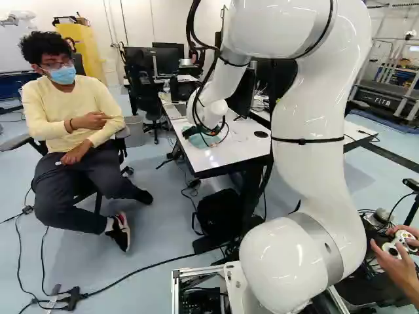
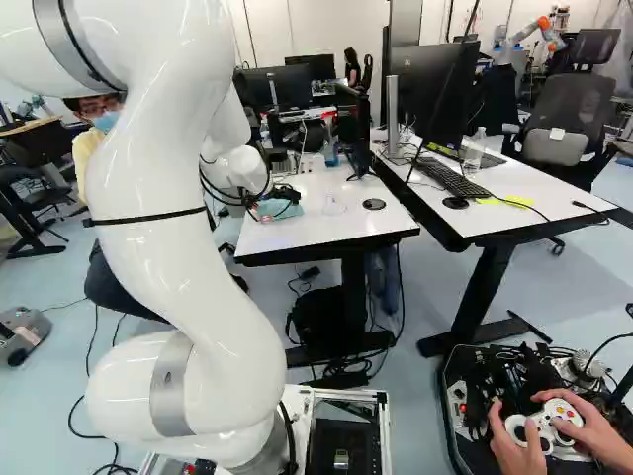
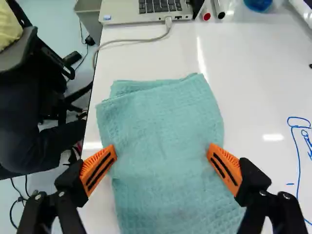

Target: Clean the table with the green towel

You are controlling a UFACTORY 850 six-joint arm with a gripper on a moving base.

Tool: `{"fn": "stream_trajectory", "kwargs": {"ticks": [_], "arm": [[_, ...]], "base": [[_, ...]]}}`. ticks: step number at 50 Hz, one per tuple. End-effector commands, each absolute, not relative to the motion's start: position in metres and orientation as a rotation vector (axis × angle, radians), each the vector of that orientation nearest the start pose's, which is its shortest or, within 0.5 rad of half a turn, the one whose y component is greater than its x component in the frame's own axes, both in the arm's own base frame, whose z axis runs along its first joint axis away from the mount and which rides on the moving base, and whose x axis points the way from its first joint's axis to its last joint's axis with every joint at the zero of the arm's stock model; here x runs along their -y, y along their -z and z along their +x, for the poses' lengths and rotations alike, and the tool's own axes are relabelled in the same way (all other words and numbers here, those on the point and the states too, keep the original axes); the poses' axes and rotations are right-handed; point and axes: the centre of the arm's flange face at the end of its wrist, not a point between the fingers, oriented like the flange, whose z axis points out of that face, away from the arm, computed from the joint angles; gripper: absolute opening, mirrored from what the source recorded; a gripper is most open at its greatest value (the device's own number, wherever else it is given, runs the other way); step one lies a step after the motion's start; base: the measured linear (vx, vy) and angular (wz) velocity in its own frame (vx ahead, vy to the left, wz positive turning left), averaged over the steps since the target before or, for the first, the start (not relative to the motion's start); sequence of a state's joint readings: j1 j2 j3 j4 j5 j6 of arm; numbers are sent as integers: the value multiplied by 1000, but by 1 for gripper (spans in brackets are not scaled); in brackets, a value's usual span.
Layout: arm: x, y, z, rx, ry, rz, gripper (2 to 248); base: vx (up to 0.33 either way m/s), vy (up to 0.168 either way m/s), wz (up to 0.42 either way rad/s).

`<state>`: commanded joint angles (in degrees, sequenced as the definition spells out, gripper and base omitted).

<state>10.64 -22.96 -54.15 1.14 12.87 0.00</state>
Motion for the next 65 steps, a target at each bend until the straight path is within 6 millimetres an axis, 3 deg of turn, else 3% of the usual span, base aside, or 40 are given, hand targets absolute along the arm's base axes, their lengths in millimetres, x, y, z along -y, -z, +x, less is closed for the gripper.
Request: {"fn": "stream_trajectory", "kwargs": {"ticks": [25, 65], "arm": [[-106, -390, 568, 213, 1498, -2648, 247], [-106, -390, 568, 213, 1498, -2648, 247]], "base": [[3, 0, 0], [0, 0, 0]]}}
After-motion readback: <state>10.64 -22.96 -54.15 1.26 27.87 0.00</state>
